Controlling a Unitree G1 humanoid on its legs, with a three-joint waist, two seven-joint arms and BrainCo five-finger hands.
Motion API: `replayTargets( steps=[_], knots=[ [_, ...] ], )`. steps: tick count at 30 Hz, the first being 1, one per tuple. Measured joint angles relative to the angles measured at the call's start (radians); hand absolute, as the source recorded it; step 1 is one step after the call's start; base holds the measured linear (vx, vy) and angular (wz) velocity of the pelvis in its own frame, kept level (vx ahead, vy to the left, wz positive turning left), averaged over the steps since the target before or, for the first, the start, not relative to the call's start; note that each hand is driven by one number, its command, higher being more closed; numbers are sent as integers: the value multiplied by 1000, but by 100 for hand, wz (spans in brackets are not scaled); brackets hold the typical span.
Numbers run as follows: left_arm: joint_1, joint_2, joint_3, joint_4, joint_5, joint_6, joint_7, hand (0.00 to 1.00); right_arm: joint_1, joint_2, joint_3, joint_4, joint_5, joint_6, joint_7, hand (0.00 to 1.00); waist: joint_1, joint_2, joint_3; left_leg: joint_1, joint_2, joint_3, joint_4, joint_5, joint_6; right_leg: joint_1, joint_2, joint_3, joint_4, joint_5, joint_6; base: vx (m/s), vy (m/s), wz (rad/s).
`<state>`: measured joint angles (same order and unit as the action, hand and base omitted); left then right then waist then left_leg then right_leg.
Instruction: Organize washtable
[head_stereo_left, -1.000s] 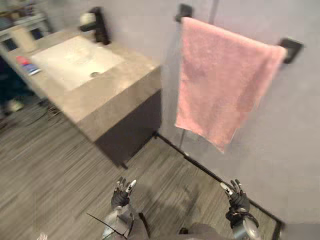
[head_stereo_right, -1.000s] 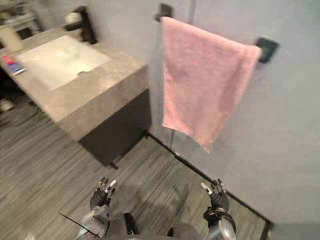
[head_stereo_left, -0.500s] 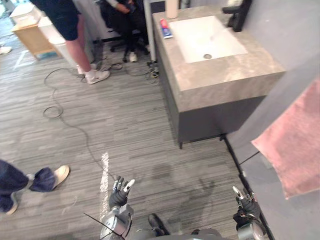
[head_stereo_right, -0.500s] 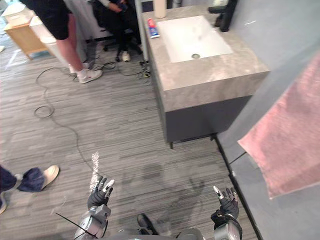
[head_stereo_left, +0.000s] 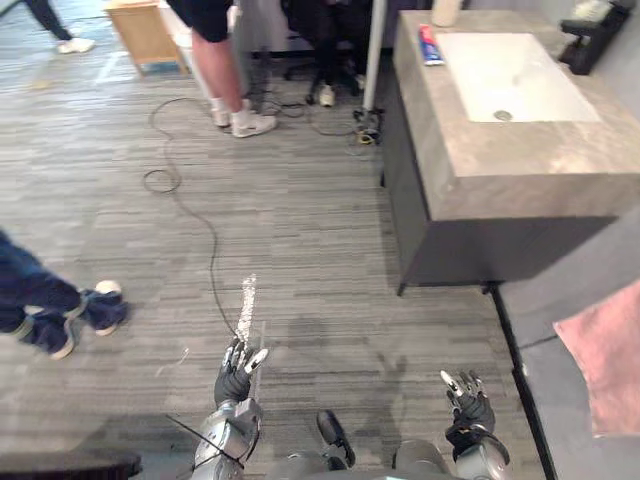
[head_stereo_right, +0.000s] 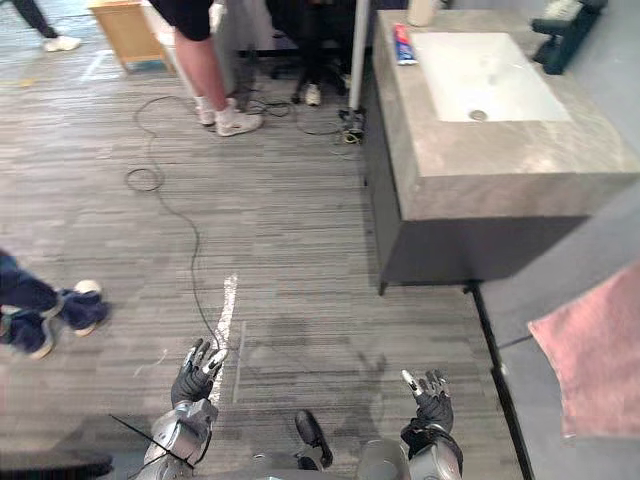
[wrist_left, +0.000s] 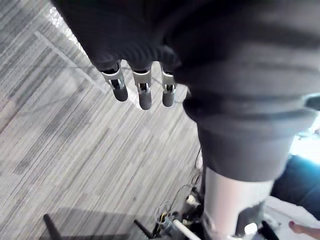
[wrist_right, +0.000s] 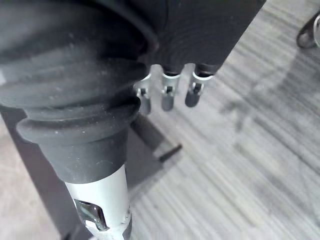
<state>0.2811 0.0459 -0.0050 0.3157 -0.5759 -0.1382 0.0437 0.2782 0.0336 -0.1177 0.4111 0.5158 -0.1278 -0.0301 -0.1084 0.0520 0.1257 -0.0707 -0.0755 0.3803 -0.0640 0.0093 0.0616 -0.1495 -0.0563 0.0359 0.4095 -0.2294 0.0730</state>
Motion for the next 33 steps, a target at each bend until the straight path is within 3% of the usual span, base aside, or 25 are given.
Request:
replayTargets(
  steps=[1, 2, 5, 11, 22, 33],
  knots=[
    [1, 1, -3, 1, 0, -1, 0, 0, 0, -3, 6, 1, -3, 0, 8, 0, -3, -3, -1, 1, -2, -10, 5, 0, 0, 1, 11, 23, -4, 2, -3, 16, -50, 83],
    [5, -1, -15, 10, 0, -5, -2, 0, -9, -3, 15, 7, -19, 0, 14, 0, -12, -25, 0, 12, -16, -30, 12, 0, 0, 3, 16, 53, -43, 20, -24, 10, -31, 53],
    [20, -9, -30, 30, -5, -5, 0, 0, -15, -7, 38, 9, -32, -1, 13, 0, -15, -46, -4, 22, -30, -31, 14, 2, -2, 6, 3, 52, -91, 43, -17, -3, -38, 13],
    [28, -29, -46, 47, -20, -2, -6, 0, -7, -14, 60, 11, -46, -1, 13, 0, -18, -38, -14, 18, -2, -9, -17, 17, -22, 10, 35, 72, -171, 86, -33, -11, -80, -19],
    [23, -24, -47, 51, -20, -1, -7, 0, 25, -11, 58, 49, -81, 0, 9, 0, -43, -32, -45, 52, 25, 31, -32, 31, -6, 57, 65, 103, -241, 121, -42, 43, -80, -11],
    [25, -24, -52, 55, -20, -2, 2, 0, 12, -10, 89, 78, -98, 3, 10, 0, -29, -35, -57, 55, 30, -3, -37, 33, -8, 76, 67, 70, -258, 126, -50, 6, -56, 8]
  ],
)
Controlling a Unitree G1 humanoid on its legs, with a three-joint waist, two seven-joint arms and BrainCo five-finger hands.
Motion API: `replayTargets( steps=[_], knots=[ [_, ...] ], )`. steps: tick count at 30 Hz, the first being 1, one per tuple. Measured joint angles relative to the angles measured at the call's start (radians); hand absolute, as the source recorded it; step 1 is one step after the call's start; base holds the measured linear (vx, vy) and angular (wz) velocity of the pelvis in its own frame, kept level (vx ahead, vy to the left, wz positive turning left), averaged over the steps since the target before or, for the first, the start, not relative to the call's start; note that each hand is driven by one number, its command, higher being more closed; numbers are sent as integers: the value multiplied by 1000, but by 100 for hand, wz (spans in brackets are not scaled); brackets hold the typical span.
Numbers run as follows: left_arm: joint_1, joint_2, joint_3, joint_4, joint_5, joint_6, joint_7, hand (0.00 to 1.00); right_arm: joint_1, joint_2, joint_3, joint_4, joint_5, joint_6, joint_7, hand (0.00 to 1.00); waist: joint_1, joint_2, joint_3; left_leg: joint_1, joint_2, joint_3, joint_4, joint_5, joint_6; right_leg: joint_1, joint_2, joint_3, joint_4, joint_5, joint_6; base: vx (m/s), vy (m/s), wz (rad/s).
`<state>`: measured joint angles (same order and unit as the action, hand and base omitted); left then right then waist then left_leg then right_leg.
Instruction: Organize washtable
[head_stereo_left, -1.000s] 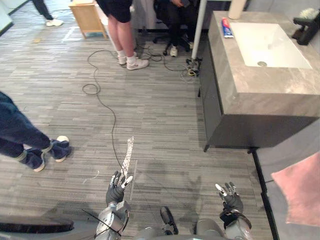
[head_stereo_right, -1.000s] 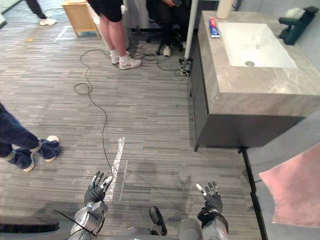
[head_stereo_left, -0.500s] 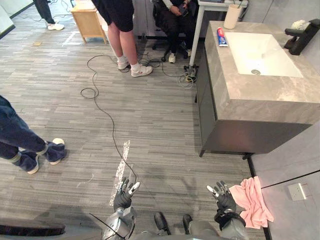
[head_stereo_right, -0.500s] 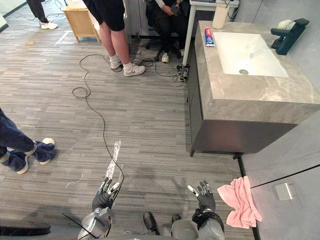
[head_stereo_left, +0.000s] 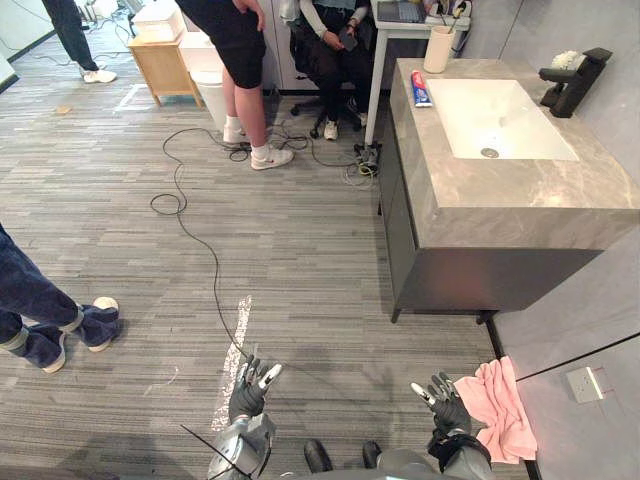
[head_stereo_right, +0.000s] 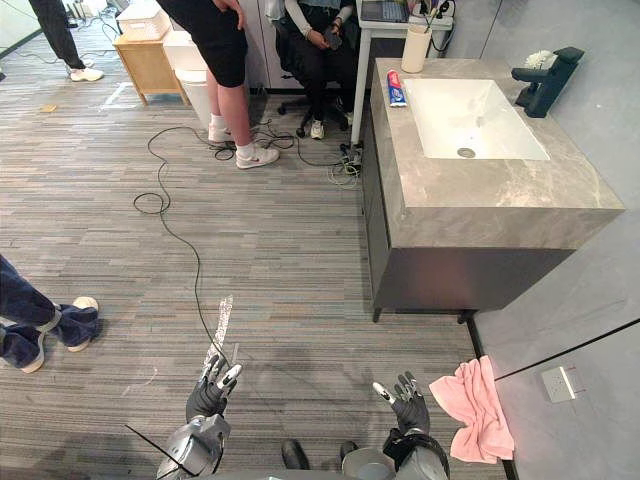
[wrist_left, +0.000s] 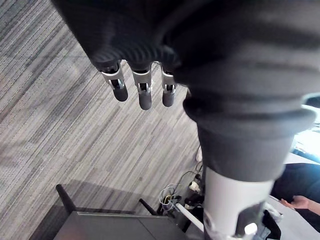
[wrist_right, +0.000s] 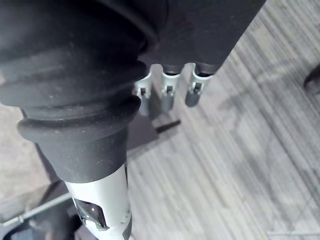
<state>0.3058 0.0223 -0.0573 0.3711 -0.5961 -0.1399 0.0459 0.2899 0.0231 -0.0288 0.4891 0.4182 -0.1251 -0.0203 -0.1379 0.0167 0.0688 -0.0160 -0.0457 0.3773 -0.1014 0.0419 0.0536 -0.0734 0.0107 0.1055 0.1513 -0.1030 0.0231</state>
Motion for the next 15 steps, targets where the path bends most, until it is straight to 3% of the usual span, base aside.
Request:
replayTargets(
  steps=[5, 7, 10, 12, 13, 15],
  knots=[
    [1, -1, 13, -2, 0, -3, 4, 0, -11, -1, 9, 0, -2, 4, 0, 0, 22, -2, 0, -5, -9, -27, 0, 0, 1, 5, -12, -29, 1, -5, 7, 15, -30, 19],
    [9, -2, 27, -6, 0, -3, 8, 0, -28, 1, 11, -1, -2, 4, -1, 0, 46, -5, 0, -5, -23, -47, 0, -2, 4, 14, -26, -50, 12, -17, 17, 61, -2, 24],
    [26, -7, 27, -64, 0, -3, 13, 0, -29, -2, 9, -4, -2, 4, -3, 0, 47, -25, 8, 8, -58, -66, 0, -22, 30, -7, -72, -103, 113, -88, 33, 87, 28, 63],
    [30, -17, 30, -80, 0, -3, 16, 0, -20, -3, 9, -6, -2, 5, -3, 0, 70, -29, 22, 35, -73, -70, 1, -44, 57, -47, -96, -127, 283, -113, 40, 99, 48, 34],
    [34, -23, 31, -98, 0, -3, 21, 0, -16, 2, 14, -24, -2, 6, -3, 0, 76, -30, 35, 53, -77, -91, 19, -57, 76, -130, -109, -146, 501, -87, 0, 83, 63, 38],
    [28, -18, 26, -106, 0, -4, 23, 0, 18, 20, 37, -84, 1, 4, -2, 0, 58, -20, 55, 66, -72, -154, 71, -93, 109, -239, -109, -178, 688, -116, -12, 132, 69, 87]
  ],
)
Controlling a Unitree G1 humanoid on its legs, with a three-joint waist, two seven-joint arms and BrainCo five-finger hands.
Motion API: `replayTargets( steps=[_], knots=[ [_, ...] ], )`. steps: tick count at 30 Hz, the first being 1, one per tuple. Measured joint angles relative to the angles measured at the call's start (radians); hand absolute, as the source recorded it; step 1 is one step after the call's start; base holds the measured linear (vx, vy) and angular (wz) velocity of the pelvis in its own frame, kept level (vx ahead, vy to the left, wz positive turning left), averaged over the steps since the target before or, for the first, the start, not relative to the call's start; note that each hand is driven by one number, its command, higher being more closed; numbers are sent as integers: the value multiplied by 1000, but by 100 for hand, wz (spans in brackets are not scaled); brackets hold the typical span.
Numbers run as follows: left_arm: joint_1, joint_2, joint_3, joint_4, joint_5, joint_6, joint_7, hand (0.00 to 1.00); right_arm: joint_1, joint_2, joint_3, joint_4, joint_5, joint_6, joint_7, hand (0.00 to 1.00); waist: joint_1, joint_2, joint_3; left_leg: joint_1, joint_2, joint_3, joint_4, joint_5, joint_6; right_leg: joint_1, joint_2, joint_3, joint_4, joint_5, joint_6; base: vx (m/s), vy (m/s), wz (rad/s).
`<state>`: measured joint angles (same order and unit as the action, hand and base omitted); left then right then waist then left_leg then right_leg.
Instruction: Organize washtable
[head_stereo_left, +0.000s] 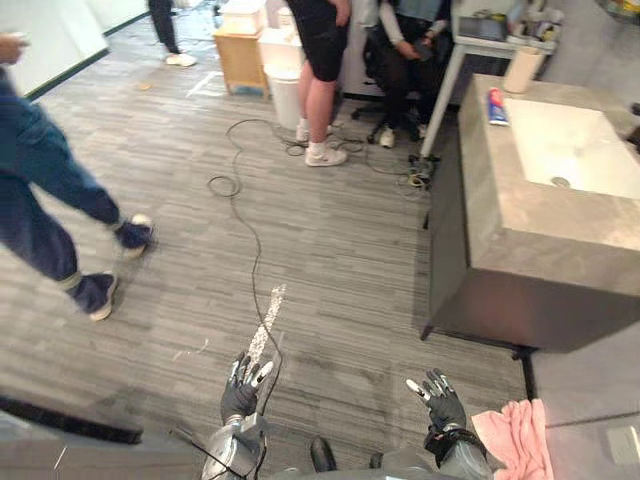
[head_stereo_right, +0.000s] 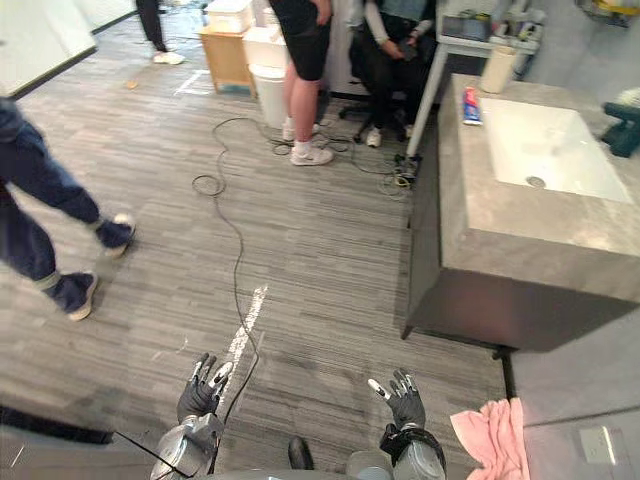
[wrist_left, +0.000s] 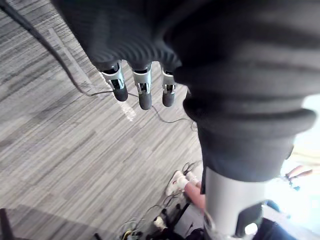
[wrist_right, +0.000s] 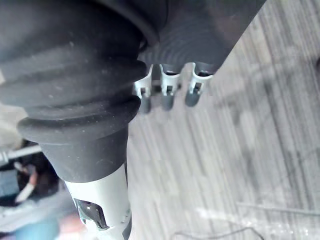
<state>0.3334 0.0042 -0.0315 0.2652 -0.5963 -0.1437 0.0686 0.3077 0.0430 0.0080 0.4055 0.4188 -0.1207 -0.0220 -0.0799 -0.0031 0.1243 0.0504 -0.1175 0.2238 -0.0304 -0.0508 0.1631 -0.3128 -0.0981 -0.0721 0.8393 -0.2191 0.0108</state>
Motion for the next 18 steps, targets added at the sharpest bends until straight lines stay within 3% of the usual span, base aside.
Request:
replayTargets(
  steps=[2, 3, 4, 5, 7, 10, 11, 12, 13, 14, 15, 16, 17, 18],
  knots=[
    [-2, 2, -2, 1, 0, -6, 0, 0, 18, 14, 13, -8, 3, 1, 4, 0, -21, 4, -1, 23, 11, -32, -31, -46, -20, -56, 18, -44, -64, -8, 12, 189, 94, 78],
    [-20, 12, -8, 0, -1, -13, -1, 0, 29, 20, 21, -25, 5, -2, 5, 0, -37, -37, 1, 17, 13, 11, 84, -103, -18, -78, -21, -65, -183, -3, 21, 417, 56, 74],
    [-59, 16, -28, 19, -1, -19, -1, 0, 37, 21, 2, -45, 10, -8, 4, 0, -36, -25, 41, 12, 20, -9, 166, -168, -15, -92, -21, -84, -285, 20, 61, 450, 62, 52],
    [-66, 20, -29, 37, -2, -17, 0, 0, 38, 17, 1, -42, 13, -3, 3, 0, -33, -28, 41, 31, 11, -9, 152, -177, -35, -99, -25, -95, -344, 37, 73, 457, 35, 41],
    [-84, 17, -56, 47, -1, -15, 0, 0, 52, 12, -5, -40, 23, -1, -1, 0, -62, -26, 37, 97, -23, -43, 77, -181, -31, -120, -12, -162, -498, 117, 64, 512, 95, 25],
    [-108, 18, -95, 48, 0, -14, -2, 0, 55, 5, -9, -47, 22, 0, -3, 0, -82, -12, 36, 176, -43, -76, 15, -192, -47, -162, 40, -272, -494, 184, -24, 533, 91, 30],
    [-115, 13, -118, 48, 0, -14, -4, 0, 61, -1, -9, -69, 22, 4, -7, 0, -101, 5, 30, 198, -32, -88, 32, -205, -71, -162, 84, -312, -471, 199, -103, 512, 68, 50],
    [-116, 8, -137, 47, 0, -14, -9, 0, 71, -3, -10, -96, 22, 5, -12, 0, -116, 8, 22, 198, -36, -86, 80, -207, -74, -150, 108, -343, -466, 207, -146, 984, 98, 74],
    [-109, -6, -155, 47, 0, -14, -16, 0, 78, -4, -17, -119, 21, 6, -19, 0, -139, 6, 12, 189, -47, -81, 191, -232, -118, -98, 130, -386, -513, 237, -197, 768, 47, 66],
    [-107, -10, -159, 51, -1, -14, -22, 0, 85, -2, -24, -124, 21, 6, -21, 0, -155, -3, 6, 173, -58, -68, 277, -242, -137, -63, 133, -390, -545, 227, -254, 769, 65, 14],
    [-106, -43, -158, 61, -9, -10, -22, 0, 46, -19, -41, -115, 22, 15, -26, 0, -139, 68, 6, 81, 3, -15, 521, -220, -210, -27, 164, -353, -558, 193, -241, 735, 106, -49],
    [-100, -49, -156, 56, -33, -14, -23, 0, 17, -17, -42, -115, 26, 12, -39, 0, -127, 92, 9, -22, 63, 41, 783, -158, -306, 17, 175, -314, -566, 165, -216, 723, 115, -79],
    [-100, -47, -153, 60, -41, -17, -23, 0, 9, -15, -39, -113, 31, 13, -41, 0, -124, 96, 10, -55, 105, 66, 889, -154, -313, 48, 178, -298, -569, 149, -207, 846, 106, -67],
    [-92, -39, -147, 61, -43, -17, -20, 0, -8, -6, -33, -105, 45, 13, -45, 0, -122, 92, 12, -93, 199, 105, 1045, -157, -308, 125, 183, -263, -581, 120, -190, 660, 78, -68]
  ],
)
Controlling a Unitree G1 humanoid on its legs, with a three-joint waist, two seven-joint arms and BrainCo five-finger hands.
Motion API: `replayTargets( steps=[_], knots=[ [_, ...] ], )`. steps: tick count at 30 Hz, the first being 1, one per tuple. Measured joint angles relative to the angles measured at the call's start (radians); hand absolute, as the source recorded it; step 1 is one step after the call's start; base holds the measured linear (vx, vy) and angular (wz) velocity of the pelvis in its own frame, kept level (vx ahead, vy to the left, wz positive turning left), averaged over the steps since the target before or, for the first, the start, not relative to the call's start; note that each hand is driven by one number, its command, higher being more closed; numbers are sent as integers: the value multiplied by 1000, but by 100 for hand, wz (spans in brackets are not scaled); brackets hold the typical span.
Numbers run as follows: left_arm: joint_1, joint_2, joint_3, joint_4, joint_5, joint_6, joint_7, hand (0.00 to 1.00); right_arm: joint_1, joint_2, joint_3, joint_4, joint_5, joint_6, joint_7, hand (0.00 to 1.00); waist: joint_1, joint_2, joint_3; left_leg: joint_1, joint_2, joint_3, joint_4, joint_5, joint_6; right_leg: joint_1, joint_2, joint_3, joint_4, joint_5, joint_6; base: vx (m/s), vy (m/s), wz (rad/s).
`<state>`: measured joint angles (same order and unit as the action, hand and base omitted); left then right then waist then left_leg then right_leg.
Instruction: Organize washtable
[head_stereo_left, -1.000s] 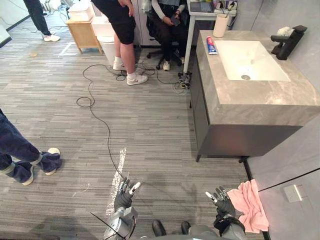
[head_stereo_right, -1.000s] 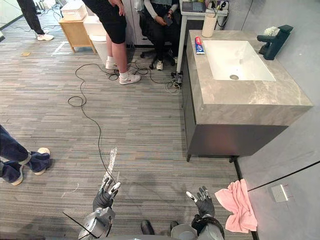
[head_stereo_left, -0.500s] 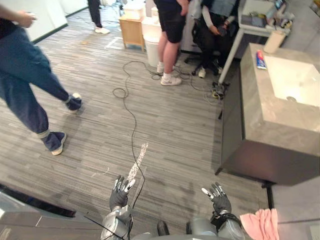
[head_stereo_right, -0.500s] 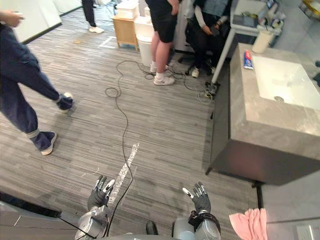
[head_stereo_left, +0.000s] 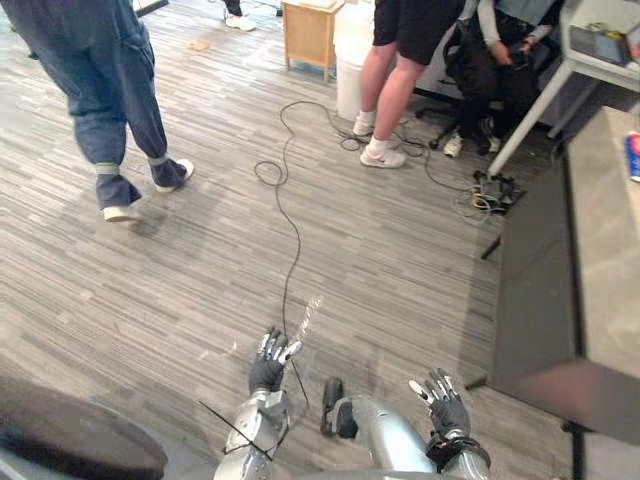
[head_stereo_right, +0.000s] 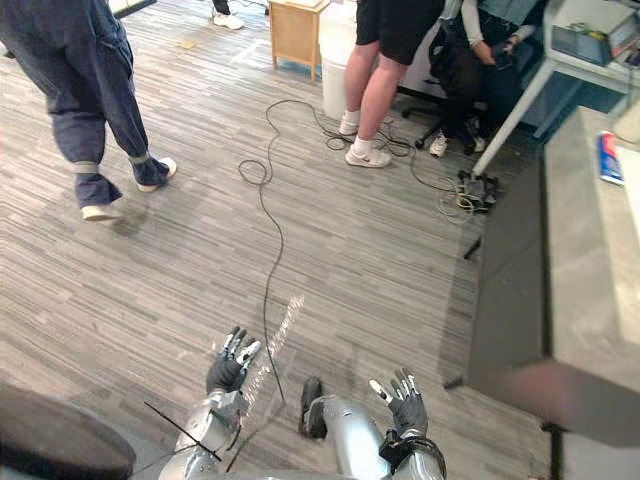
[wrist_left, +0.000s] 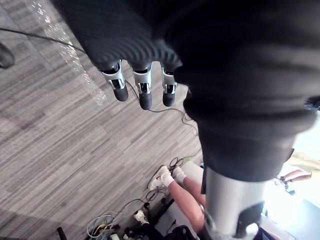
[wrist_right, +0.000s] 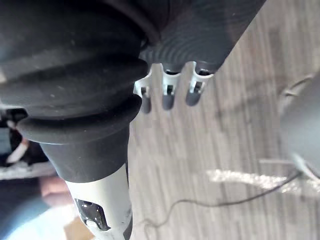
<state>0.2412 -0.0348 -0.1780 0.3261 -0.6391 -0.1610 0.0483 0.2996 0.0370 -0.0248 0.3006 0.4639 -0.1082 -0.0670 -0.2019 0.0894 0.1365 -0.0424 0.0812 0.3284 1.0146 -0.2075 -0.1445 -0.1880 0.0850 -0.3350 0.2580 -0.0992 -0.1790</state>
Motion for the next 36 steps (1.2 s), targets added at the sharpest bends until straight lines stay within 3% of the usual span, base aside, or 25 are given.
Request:
replayTargets(
  steps=[2, 4, 5, 6, 8, 10, 11, 13, 14, 15, 17, 18, 19, 21, 22, 23, 24, 25, 26, 28, 29, 30, 32, 33, 36],
  knots=[
    [29, 14, 37, 8, 0, -2, 0, 0, -29, 10, 3, -3, 13, -9, -5, 0, 25, -21, 2, -60, 144, 35, 124, -28, 48, 145, 0, 121, -55, -19, 32, 671, 131, -116],
    [37, 18, 74, 25, 0, 0, 4, 0, -46, 13, 4, -15, 19, -22, -16, 0, 65, -26, 4, -142, 211, 23, 113, -58, 98, 215, -15, 245, -104, -19, 35, 501, 217, -155],
    [42, 18, 78, 26, 0, 0, 8, 0, -52, 13, 4, -16, 18, -23, -17, 0, 73, -29, 6, -169, 221, 10, 94, -67, 113, 232, -25, 286, -113, -20, 38, 501, 355, -177],
    [53, 21, 95, 26, 0, -1, 16, 0, -53, 13, 3, -16, 16, -24, -18, 0, 84, -52, 9, -217, 216, -29, 8, -79, 133, 258, -64, 359, -112, -42, 76, 458, 433, -152],
    [77, 20, 106, 26, 1, 0, 19, 0, -41, 5, 2, -19, 15, -32, -18, 0, 86, -69, 8, -268, 203, -141, -277, -78, 132, 274, -123, 476, -92, -100, 151, 493, 624, -170],
    [91, 10, 106, 25, 1, 2, 19, 0, -22, -12, 2, -22, 14, -38, -18, 0, 85, -48, 2, -248, 189, -290, -563, -68, 118, 259, -138, 564, -47, -172, 216, 352, 586, -170],
    [109, -15, 127, 31, 1, 6, 21, 0, 4, -32, 2, 3, 15, -26, -18, 0, 90, -26, -13, -183, 171, -338, -658, 92, -52, 249, -139, 681, 20, -236, 278, 360, 552, -171],
    [114, -6, 160, 15, 1, 3, 22, 0, 44, -4, 20, 7, 14, -19, -17, 0, 82, -65, -33, -161, 160, -297, -626, 46, -44, 218, -95, 723, 101, -237, 271, 469, 529, -118],
    [126, -2, 172, -7, 2, 0, 21, 0, 65, 8, 31, 14, 14, -18, -17, 0, 79, -90, -41, -172, 155, -304, -525, 38, -30, 199, -50, 724, 146, -228, 219, 402, 394, -113],
    [126, 7, 182, -39, 1, -1, 20, 0, 49, 27, 26, 32, 14, -21, -16, 0, 85, -127, -44, -275, 124, -361, -341, -3, 6, 192, -86, 780, 155, -218, 200, 275, 311, -125],
    [135, -7, 171, -68, 1, -1, 19, 0, 17, 22, 8, 47, 16, -24, -16, 0, 102, -103, -69, -288, 107, -441, -462, -31, 28, 180, -87, 846, 119, -214, 205, 158, 361, -154],
    [132, -10, 162, -70, 0, 1, 17, 0, -22, 6, 3, 95, 18, -22, -12, 0, 125, -88, -61, -278, 112, -394, -437, -77, -9, 175, -102, 886, 116, -219, 214, 210, 565, -202],
    [131, 1, 153, -68, 0, 6, 17, 0, -37, 8, 15, 116, 19, -14, -9, 0, 127, -108, -79, -248, 101, -311, -441, -100, 20, 146, -135, 891, 149, -191, 230, 196, 571, -173],
    [129, 33, 137, -80, -1, 5, 17, 0, -31, 16, 33, 115, 34, -13, 4, 0, 122, -113, -82, -183, 69, -218, -497, -107, 48, 70, -174, 877, 244, -119, 237, 162, 401, -119],
    [126, 48, 127, -84, -1, 5, 17, 0, -38, 18, 36, 116, 49, -12, 9, 0, 115, -109, -86, -132, 50, -155, -563, -95, 72, 17, -208, 795, 285, -38, 237, 131, 376, -113],
    [125, 53, 122, -85, 0, 5, 16, 0, -41, 18, 36, 116, 55, -12, 10, 0, 112, -94, -88, -110, 46, -125, -599, -86, 87, -7, -231, 731, 286, 2, 237, 124, 347, -122],
    [124, 61, 120, -95, 1, 5, 15, 0, -55, 17, 36, 117, 57, -12, 15, 0, 112, -74, -88, -60, 43, -75, -669, -70, 107, -44, -270, 574, 288, 11, 227, 118, 309, -123],
    [123, 69, 119, -103, 1, 5, 15, 0, -68, 17, 36, 117, 57, -12, 20, 0, 113, -57, -85, -14, 40, -40, -738, -52, 118, -58, -285, 411, 266, -30, 236, 129, 289, -121],
    [121, 74, 118, -105, 1, 4, 14, 0, -73, 15, 36, 117, 57, -13, 23, 0, 112, -49, -87, 5, 41, -23, -776, -42, 119, -61, -278, 337, 240, -54, 245, 137, 226, -95],
    [83, 82, 121, -97, 1, 8, 9, 0, -91, -9, 35, 119, 57, -13, 28, 0, 105, -7, -83, 22, 66, -11, -845, -18, 123, -67, -167, 211, 92, -68, 245, 200, 166, -50],
    [32, 87, 120, -87, 1, 9, -2, 0, -92, -30, 20, 120, 54, -13, 29, 0, 105, -4, -80, 28, 58, -4, -861, -15, 121, -72, -73, 203, -86, 2, 204, 274, 110, -7],
    [1, 103, 121, -59, 2, 15, -3, 0, -69, -27, 1, 119, 54, -16, 28, 0, 104, -57, -83, 48, -7, -4, -840, -18, 116, -35, -74, 203, -264, 241, 163, 300, 58, -12],
    [-11, 71, 131, -28, 3, 25, -5, 0, -96, -45, -16, 137, 57, -18, 24, 0, 113, -42, -76, 7, -3, 7, -739, -49, 106, -1, -103, 237, -290, 263, 158, 243, 48, -28],
    [-3, 55, 121, -30, 3, 26, -12, 0, -98, -46, -28, 139, 57, -24, 23, 0, 107, -30, -72, 28, 6, 7, -829, -38, 93, 31, -111, 247, -321, 267, 164, 191, 63, -31],
    [0, 36, 90, -21, 3, 27, -28, 0, -98, -55, -38, 154, 57, -23, 23, 0, 112, -1, -79, 46, 49, 6, -924, 48, 64, 76, -104, 255, -356, 260, 197, 155, 60, -22]
  ],
)
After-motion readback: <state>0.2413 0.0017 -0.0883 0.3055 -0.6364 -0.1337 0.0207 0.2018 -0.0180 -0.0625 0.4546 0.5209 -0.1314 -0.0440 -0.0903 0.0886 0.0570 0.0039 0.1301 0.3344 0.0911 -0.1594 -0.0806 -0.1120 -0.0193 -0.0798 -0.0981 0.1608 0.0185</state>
